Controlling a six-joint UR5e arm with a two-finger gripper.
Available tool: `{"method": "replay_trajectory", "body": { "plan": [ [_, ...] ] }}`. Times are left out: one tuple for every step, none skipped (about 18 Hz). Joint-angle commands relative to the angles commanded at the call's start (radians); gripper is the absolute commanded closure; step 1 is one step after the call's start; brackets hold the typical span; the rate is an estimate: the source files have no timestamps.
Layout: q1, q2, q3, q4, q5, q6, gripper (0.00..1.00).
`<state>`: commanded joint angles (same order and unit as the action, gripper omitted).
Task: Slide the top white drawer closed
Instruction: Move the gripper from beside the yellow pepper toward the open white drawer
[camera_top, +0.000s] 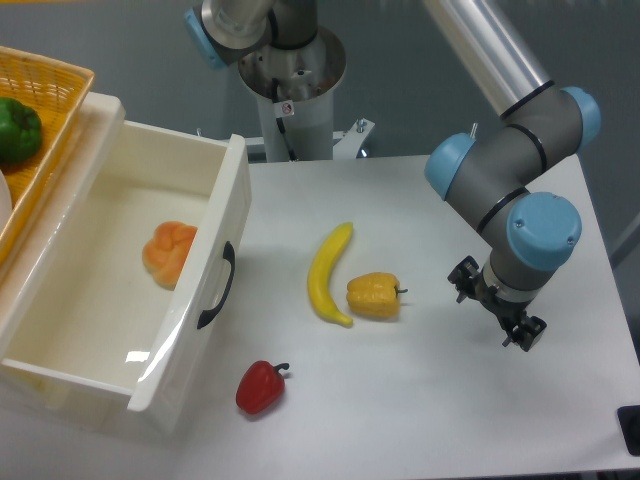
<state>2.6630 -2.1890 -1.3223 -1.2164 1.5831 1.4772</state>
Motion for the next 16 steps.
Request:
{"method": "replay_trajectory", "body": {
  "plan": [
    [-0.002,0.002,-0.003,0.0,0.0,0.0,0.0],
    [-0.002,0.002,-0.002,0.002,0.0,0.0,0.0],
    [-0.002,0.002,-0.002,0.002,-0.002,0.002,0.0],
    [0.0,0.003,-0.002,0.002,-0.005,0.005,0.0],
    [0.0,0.005,-0.002,0.002,-0.006,0.006,0.0],
    [-0.002,0.006,-0.003,0.002,-0.006,0.006,0.0],
    [-0.002,0.009,-0.012,0.002,-0.006,0.006,0.0],
    [-0.002,0.015,-0.031,0.003,-0.008,0.003,0.0],
    [-0.002,0.026,-0.064,0.026,-0.009,0.0,0.0],
    [-0.002,0.047,-0.125,0.104,-0.015,-0.008,0.0],
    [0.0,0.06,-0.161,0.145,-0.026,-0.017,0.0],
    [0.0,0.069,-0.182,0.168,-0.035,-0.035,0.0],
    [-0.005,0.071,-0.189,0.172,-0.037,-0.072,0.0],
    [-0.006,0.071,-0.187,0.172,-0.037,-0.119,0.0],
    [-0.008,0.071,-0.186,0.172,-0.037,-0.18,0.0],
    [-0.011,0.071,-0.186,0.172,-0.038,-0.248,0.0]
  ]
}}
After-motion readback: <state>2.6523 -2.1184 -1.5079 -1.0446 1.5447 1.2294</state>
